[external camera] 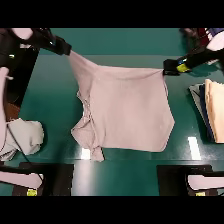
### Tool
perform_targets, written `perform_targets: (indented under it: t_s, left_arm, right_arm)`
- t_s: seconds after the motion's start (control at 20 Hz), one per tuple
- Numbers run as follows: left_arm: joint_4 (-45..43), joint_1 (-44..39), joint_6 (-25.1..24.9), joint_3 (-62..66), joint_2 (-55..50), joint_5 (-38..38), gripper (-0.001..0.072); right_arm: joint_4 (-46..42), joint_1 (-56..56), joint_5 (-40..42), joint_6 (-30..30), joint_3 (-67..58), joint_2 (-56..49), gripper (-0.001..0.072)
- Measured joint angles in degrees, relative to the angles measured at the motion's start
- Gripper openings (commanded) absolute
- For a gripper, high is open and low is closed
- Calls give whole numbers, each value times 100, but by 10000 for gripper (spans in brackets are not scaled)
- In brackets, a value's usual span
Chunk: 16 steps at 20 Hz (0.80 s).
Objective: Fold the shirts.
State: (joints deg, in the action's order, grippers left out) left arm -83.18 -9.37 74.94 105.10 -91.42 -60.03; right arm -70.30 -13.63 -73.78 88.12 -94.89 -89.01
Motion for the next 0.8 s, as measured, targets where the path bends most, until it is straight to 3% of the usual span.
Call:
perform_targets:
  t_s: [0.1, 0.15, 0.25, 0.3, 0.35, 0.4, 0.55, 0.8]
  left_arm:
    - [-17, -2, 7, -17, -282, 68, 22]
    - [-20, 0, 11, -20, -369, 144, 57]
    - [-31, -2, 22, -31, -483, 186, 603]
    - [-33, 0, 59, -31, -509, 221, 630]
    - [-31, 7, 127, -33, -533, 227, 629]
    - [-28, 31, 201, -35, -544, 216, 602]
    - [2, 234, 455, -33, -431, 4, 602]
    - [533, 1091, 584, -466, 289, -876, 602]
  right_arm:
    - [7, -9, 376, -22, -59, -341, 12]
    - [7, -9, 522, -28, -114, -476, 13]
    - [13, -9, 826, -39, -262, -675, 19]
    - [15, -9, 938, -39, -341, -758, 107]
    - [15, -9, 1027, -42, -415, -813, 313]
    - [20, -9, 1097, -46, -494, -855, 369]
    - [24, 22, 942, -63, -737, -922, 367]
    - [17, 162, -299, -382, -686, -765, 365]
